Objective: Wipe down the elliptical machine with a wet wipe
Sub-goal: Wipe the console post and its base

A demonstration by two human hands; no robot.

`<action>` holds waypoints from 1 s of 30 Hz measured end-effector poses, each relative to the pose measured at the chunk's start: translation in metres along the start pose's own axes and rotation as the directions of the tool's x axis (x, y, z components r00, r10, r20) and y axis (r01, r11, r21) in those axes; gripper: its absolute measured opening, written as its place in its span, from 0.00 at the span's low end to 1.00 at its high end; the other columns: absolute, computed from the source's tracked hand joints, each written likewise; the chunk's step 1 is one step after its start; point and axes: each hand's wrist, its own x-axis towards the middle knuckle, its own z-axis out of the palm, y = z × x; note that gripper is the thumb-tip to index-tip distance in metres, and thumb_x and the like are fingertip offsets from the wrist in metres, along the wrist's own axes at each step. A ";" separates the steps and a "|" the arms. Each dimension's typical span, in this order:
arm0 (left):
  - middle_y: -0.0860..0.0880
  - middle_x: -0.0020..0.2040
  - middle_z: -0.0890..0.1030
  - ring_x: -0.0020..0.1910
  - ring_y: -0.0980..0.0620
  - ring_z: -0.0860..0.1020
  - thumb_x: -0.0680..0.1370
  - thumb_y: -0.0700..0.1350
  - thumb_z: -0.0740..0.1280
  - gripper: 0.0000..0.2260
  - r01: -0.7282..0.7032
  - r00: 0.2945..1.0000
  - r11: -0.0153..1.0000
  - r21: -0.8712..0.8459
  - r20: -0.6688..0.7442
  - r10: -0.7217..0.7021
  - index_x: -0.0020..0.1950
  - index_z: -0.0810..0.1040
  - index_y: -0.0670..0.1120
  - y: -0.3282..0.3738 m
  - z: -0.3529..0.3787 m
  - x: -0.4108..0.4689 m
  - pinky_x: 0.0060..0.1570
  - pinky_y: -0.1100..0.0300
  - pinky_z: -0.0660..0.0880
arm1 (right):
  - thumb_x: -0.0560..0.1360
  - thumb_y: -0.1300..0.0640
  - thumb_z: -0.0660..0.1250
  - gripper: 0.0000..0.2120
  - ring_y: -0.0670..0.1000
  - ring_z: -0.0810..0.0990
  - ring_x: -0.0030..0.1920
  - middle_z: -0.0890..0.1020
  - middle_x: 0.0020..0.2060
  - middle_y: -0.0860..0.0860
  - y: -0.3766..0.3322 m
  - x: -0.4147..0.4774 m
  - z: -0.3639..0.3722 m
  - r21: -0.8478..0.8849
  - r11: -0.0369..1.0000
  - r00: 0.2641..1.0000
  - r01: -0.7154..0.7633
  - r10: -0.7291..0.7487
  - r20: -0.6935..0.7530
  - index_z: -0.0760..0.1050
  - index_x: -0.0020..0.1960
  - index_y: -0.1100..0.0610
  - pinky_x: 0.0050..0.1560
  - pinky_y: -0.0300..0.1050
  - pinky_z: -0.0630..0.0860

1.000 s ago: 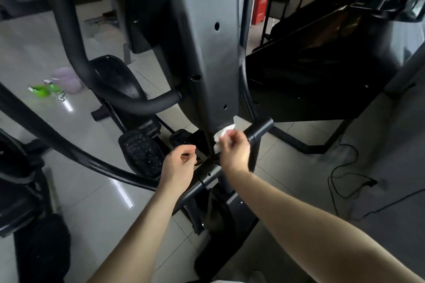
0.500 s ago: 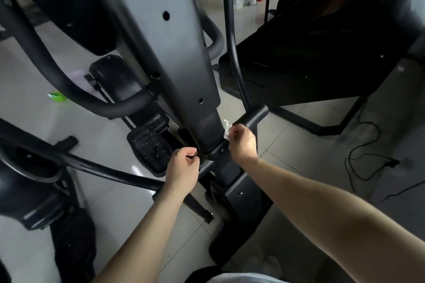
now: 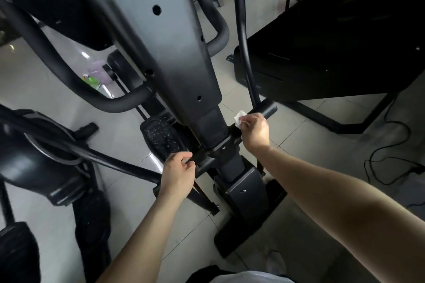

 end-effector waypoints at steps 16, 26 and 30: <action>0.54 0.55 0.77 0.47 0.61 0.77 0.80 0.41 0.66 0.11 0.046 0.997 0.999 -0.003 -0.067 -0.046 0.60 0.81 0.51 -0.024 -0.003 -0.012 0.42 0.69 0.69 | 0.78 0.60 0.65 0.07 0.49 0.83 0.42 0.82 0.40 0.48 0.015 -0.046 0.020 0.303 0.890 0.935 -0.340 0.354 0.008 0.78 0.45 0.50 0.51 0.46 0.81; 0.49 0.51 0.79 0.45 0.60 0.77 0.77 0.36 0.68 0.10 0.123 0.976 0.992 -0.007 -0.177 -0.123 0.56 0.83 0.46 -0.039 0.001 -0.031 0.42 0.81 0.67 | 0.78 0.65 0.69 0.07 0.39 0.76 0.44 0.77 0.50 0.49 -0.006 -0.117 0.079 0.274 0.933 0.957 -0.232 0.169 0.234 0.80 0.49 0.54 0.46 0.20 0.67; 0.52 0.51 0.77 0.46 0.58 0.77 0.77 0.37 0.67 0.10 0.119 0.976 0.993 -0.013 -0.184 -0.119 0.56 0.82 0.47 -0.050 -0.015 -0.034 0.49 0.71 0.72 | 0.79 0.64 0.68 0.07 0.44 0.79 0.45 0.75 0.52 0.48 -0.010 -0.106 0.078 0.255 0.955 0.982 -0.151 0.115 0.151 0.83 0.48 0.54 0.56 0.31 0.73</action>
